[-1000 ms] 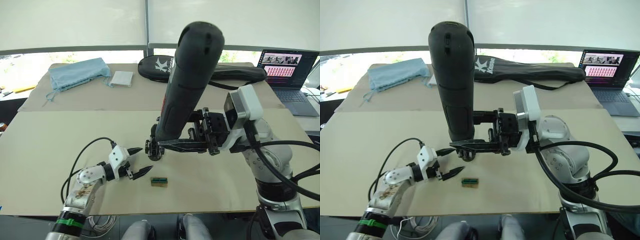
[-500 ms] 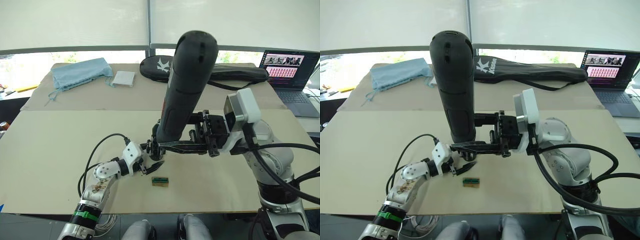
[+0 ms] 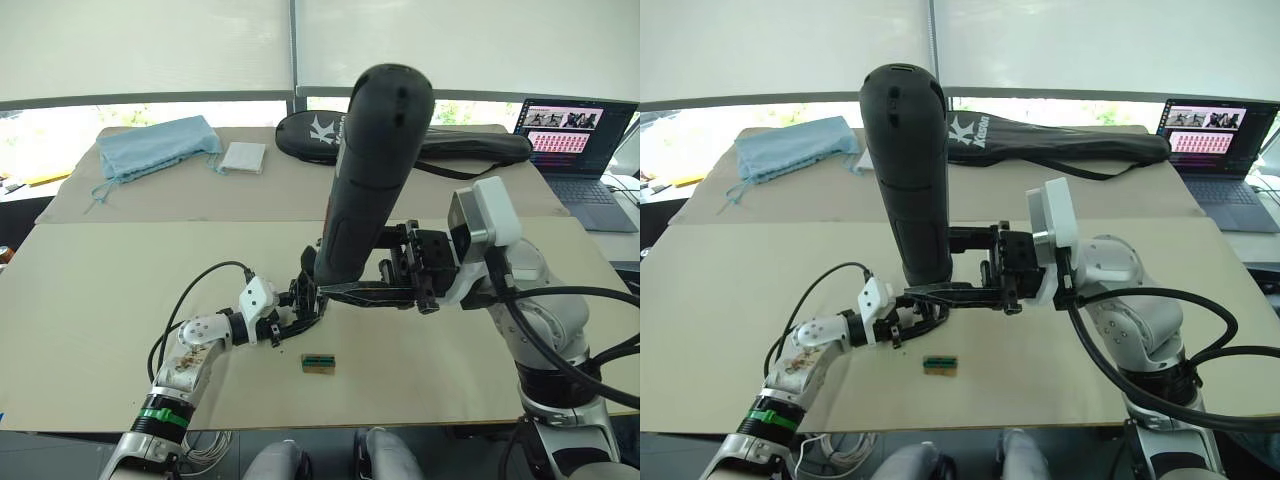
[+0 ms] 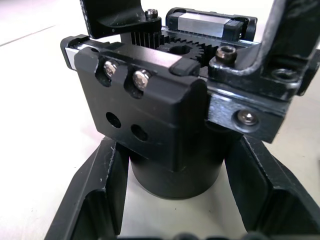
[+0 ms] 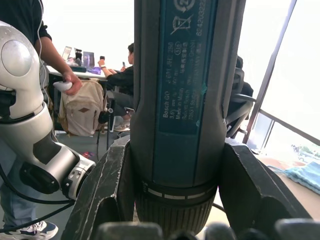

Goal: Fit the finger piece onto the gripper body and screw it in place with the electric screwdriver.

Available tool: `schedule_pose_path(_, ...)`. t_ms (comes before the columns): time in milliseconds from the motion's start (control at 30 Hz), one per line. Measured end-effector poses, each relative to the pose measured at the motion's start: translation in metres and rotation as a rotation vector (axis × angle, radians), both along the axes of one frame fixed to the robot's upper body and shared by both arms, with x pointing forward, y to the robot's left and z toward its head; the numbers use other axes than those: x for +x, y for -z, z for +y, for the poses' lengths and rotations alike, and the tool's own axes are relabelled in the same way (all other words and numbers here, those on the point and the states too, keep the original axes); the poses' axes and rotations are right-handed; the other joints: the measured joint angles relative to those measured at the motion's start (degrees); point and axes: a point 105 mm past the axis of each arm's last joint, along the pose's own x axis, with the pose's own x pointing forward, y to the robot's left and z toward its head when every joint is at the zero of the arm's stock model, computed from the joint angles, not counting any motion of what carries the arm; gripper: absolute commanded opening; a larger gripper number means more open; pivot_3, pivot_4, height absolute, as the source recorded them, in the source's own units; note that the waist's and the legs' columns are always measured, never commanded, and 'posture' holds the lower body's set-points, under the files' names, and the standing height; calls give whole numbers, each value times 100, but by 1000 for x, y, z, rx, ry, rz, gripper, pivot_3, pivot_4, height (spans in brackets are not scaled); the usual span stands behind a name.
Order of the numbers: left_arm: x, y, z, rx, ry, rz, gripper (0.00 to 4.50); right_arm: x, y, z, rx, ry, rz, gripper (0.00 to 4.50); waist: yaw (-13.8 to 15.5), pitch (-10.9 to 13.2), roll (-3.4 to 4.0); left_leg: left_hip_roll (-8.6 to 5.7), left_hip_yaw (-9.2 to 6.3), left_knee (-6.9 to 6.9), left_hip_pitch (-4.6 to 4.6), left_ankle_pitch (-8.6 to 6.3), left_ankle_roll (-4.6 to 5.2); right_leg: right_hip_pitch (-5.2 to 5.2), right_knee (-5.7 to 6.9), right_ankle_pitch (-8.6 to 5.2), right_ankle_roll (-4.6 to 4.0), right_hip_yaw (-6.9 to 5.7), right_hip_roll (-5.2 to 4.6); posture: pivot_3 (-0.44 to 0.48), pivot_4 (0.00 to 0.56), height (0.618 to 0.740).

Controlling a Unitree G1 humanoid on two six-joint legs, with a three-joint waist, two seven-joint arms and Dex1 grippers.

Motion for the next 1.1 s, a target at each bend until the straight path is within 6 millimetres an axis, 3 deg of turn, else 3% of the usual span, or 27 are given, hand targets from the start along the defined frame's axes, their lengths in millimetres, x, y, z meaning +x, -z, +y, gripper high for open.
schedule_pose_path(567, 10, 5, 3, 39, 152, -49, 2282, -3, 4, -1, -25, -5, 23, 1928, 2, -4, -2, 0, 0, 2, 2, 0, 1, 3, 4, 0, 0, 2, -3, 0, 150, 740)
schedule_pose_path(633, 11, 5, 4, 31, 144, -46, 3393, -3, 4, -1, -25, -6, 24, 1928, 2, -4, -2, 0, 0, 3, 2, 1, 1, 3, 5, 0, 0, 3, -4, 0, 150, 740)
schedule_pose_path(700, 11, 5, 5, 24, 129, -52, 4224, -3, 4, -1, -23, -10, 25, 1928, 2, -5, -2, 1, 0, 3, 2, 1, 1, 3, 6, 0, 0, 3, -4, 0, 150, 740)
schedule_pose_path(733, 11, 5, 5, 22, 121, -54, 4418, -4, 3, -1, -22, -11, 26, 1928, 1, -5, -2, 1, 0, 3, 3, 1, 1, 3, 7, 0, 0, 4, -4, 0, 150, 740)
schedule_pose_path(1100, 0, 4, 17, -10, 14, -79, 4418, -4, 4, -2, -29, -19, 25, 1928, -67, -6, -3, 6, 0, -3, 2, 0, 1, -3, 3, 0, -1, 10, -1, 0, 150, 740)
